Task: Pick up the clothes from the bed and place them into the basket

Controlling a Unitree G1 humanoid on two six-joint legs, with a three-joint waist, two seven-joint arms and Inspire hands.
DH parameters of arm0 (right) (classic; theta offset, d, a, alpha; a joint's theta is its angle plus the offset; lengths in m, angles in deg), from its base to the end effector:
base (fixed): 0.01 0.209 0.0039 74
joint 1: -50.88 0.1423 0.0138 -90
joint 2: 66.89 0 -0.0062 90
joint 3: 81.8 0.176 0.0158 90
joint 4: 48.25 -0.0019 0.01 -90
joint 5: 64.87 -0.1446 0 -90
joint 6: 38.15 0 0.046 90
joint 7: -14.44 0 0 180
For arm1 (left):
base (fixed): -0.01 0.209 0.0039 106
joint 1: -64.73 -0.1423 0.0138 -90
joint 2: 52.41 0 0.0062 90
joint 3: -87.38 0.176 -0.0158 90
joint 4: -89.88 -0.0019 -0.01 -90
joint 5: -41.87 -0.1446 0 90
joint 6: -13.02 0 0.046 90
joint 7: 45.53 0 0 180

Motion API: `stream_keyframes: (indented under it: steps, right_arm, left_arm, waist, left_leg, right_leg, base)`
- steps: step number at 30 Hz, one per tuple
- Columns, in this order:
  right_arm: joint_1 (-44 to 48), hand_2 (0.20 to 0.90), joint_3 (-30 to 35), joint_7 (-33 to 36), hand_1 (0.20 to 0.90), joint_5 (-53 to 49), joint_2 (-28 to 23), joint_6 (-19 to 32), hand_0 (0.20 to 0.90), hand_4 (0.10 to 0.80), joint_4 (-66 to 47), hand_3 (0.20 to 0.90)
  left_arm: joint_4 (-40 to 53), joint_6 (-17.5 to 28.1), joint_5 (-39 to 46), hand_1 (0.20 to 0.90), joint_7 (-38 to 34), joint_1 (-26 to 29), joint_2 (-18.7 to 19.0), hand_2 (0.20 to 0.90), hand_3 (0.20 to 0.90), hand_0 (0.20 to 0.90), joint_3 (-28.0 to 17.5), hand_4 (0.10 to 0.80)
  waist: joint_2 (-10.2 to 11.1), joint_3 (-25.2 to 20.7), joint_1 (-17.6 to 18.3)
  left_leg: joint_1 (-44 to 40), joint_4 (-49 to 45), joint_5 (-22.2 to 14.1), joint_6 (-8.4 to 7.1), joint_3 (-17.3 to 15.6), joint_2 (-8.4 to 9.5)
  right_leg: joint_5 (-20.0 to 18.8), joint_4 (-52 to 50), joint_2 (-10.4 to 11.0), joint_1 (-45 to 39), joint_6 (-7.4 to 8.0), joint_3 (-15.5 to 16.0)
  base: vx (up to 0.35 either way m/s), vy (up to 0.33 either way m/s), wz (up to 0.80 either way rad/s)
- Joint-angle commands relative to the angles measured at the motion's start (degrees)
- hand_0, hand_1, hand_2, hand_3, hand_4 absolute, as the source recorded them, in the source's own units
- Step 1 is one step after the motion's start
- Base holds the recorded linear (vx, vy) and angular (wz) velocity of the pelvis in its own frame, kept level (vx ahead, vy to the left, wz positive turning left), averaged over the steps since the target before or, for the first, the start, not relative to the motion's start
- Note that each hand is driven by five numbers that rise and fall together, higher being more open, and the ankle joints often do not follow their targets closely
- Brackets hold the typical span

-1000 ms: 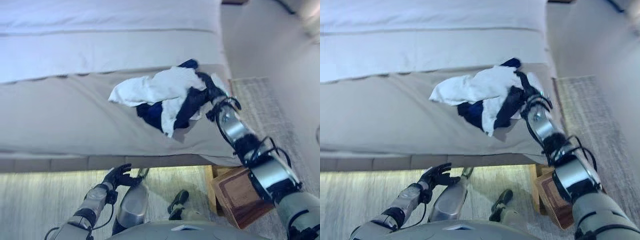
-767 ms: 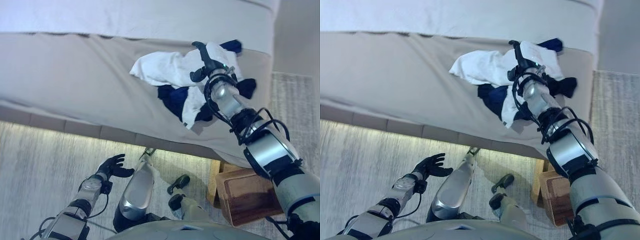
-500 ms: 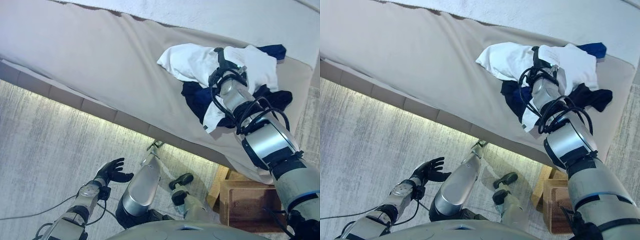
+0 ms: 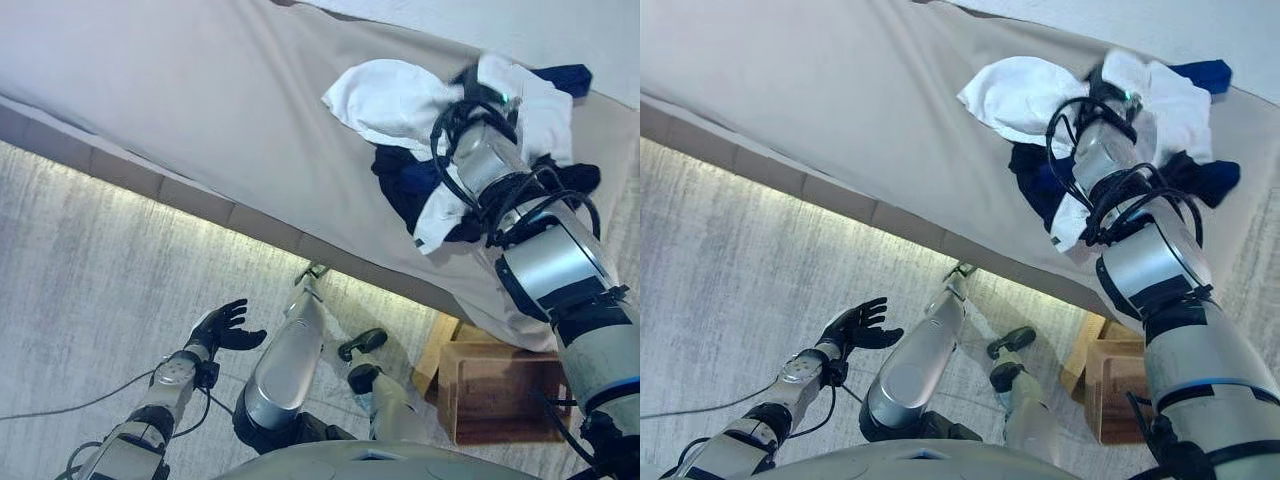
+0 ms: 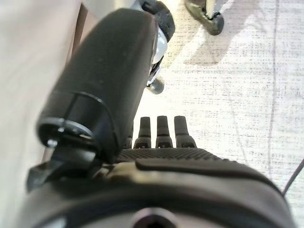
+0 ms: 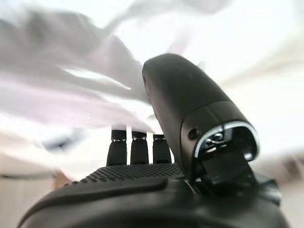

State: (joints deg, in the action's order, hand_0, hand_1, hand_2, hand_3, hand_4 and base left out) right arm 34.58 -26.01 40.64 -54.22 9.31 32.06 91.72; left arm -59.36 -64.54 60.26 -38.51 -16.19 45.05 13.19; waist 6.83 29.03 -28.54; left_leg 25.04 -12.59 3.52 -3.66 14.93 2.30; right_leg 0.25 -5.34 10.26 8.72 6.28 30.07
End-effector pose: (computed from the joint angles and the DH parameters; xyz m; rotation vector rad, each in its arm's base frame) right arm 0.3712 -0.1627 0.2520 -1.0696 -0.2755 -0.5066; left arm 0.1676 0.2517 -0.0631 0.1968 0.6908 -0.0358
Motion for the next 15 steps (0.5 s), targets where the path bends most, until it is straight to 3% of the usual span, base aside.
stream_keyframes:
  steps: [1, 6, 10, 15]
  right_arm:
    - [4.55, 0.300, 3.99, 14.11, 0.300, 7.01, -8.97, 4.20, 0.300, 0.100, -17.52, 0.200]
    - [-2.74, 0.300, 13.29, 18.62, 0.300, 13.07, -13.64, 4.57, 0.300, 0.100, -35.29, 0.200]
    - [-10.21, 0.300, 21.00, 21.01, 0.300, 13.99, -18.57, 3.87, 0.300, 0.100, -48.14, 0.200]
    - [-14.55, 0.300, 25.27, 23.86, 0.300, 11.87, -23.60, 3.45, 0.300, 0.100, -52.12, 0.200]
  left_arm:
    - [0.48, 0.36, -1.67, 0.900, -0.74, -7.22, 2.23, 0.900, 0.900, 0.900, -1.30, 0.800]
    - [0.01, -1.16, -5.26, 0.900, -0.68, -9.20, 1.42, 0.900, 0.900, 0.900, -3.17, 0.800]
    - [-0.63, -4.47, -10.67, 0.900, -0.75, -10.78, -0.02, 0.900, 0.900, 0.900, -4.00, 0.800]
    - [-3.33, -7.13, -16.09, 0.900, -0.69, -10.56, -1.23, 0.900, 0.900, 0.900, -2.33, 0.800]
  waist:
    - [1.52, -4.05, 2.52]
    - [1.86, -9.33, 6.13]
    - [1.48, -16.26, 10.31]
    - [0.47, -22.21, 15.17]
  left_leg:
    - [-9.42, 9.42, -5.11, 4.14, -6.04, -2.23]
    - [-13.74, 11.23, -4.84, 4.75, -8.57, -2.30]
    - [-19.67, 14.45, -5.23, 4.82, -11.06, -2.40]
    - [-24.04, 15.85, -5.80, 4.72, -14.06, -2.72]
  right_leg:
    - [0.45, -7.38, 1.81, -3.60, 0.89, -3.59]
    - [-0.23, -3.68, 0.59, -6.44, 0.60, -5.28]
    - [0.11, 0.30, -1.16, -10.15, 1.03, -7.92]
    - [0.83, 3.47, -2.26, -12.09, 1.09, -10.84]
  base:
    - [0.026, -0.050, -0.37]
    - [0.030, -0.021, -0.32]
    - [0.066, -0.067, -0.37]
    - [0.031, -0.059, -0.32]
